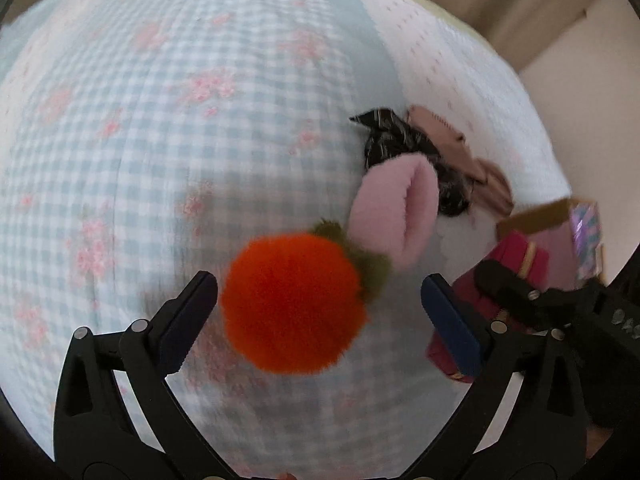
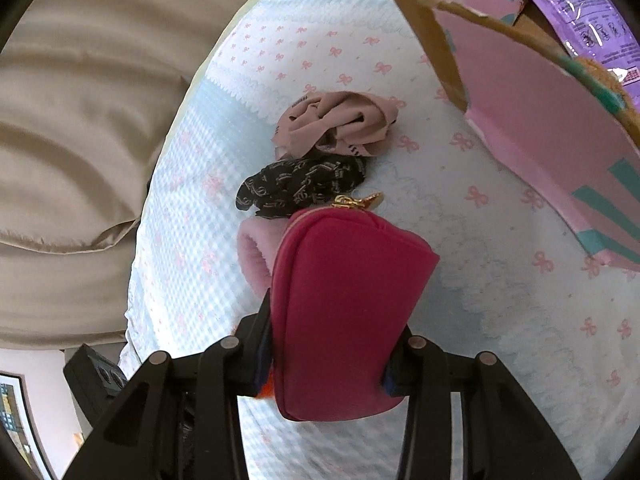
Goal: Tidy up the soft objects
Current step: 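Lift the pompom and pouch and carry both over the cardboard box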
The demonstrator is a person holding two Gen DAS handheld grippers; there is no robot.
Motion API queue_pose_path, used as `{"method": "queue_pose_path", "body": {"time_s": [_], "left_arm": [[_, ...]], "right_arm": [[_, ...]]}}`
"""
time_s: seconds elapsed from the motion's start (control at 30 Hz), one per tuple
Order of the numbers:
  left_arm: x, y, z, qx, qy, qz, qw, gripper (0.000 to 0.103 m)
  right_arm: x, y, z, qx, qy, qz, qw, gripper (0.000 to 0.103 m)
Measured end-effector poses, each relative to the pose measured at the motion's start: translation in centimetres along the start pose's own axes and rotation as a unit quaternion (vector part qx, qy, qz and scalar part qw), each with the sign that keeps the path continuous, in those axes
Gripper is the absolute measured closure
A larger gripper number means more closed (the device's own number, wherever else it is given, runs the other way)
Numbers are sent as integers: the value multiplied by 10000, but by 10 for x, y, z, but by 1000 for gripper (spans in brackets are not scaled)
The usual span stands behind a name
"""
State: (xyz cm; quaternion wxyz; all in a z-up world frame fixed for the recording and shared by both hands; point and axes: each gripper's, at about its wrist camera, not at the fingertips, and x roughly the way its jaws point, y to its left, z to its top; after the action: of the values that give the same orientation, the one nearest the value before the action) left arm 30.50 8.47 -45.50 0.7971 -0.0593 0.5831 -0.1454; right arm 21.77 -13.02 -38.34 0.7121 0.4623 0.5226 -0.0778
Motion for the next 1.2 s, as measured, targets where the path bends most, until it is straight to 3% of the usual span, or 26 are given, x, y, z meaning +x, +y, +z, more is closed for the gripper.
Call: {"method": "queue_pose_path", "body": {"time_s": [0.23, 0.27, 0.3, 0.33, 0.47, 0.7, 0.9, 1.2], "left_arm": [[19, -10, -4, 397, -177, 549, 9975, 5], [23, -11, -5, 452, -153, 533, 9974, 18], [27, -12, -6, 530, -100, 554, 9970, 42], [29, -9, -8, 616, -1, 564, 9965, 52], [28, -13, -11, 813, -109, 518, 9953, 65], [6, -9, -11, 685, -334, 434, 9961, 66], [-38, -15, -11, 587, -612, 378, 9957, 66], [-147, -65, -1, 702, -1054, 256, 9916, 66]], "right_arm": [[-3, -4, -2, -288, -46, -64, 9996, 65], [-2, -4, -3, -369, -48, -84, 9993, 65], [-2, -4, -4, -458, -54, -113, 9989, 65], [-1, -4, -5, -534, -54, -133, 9985, 65], [1, -3, -11, -761, -48, -168, 9970, 65], [-5, 1, -18, -1059, -91, -154, 9942, 65], [-30, 14, -22, -1279, -228, -51, 9915, 65], [-124, 46, -20, -1475, -497, 62, 9878, 65]]}}
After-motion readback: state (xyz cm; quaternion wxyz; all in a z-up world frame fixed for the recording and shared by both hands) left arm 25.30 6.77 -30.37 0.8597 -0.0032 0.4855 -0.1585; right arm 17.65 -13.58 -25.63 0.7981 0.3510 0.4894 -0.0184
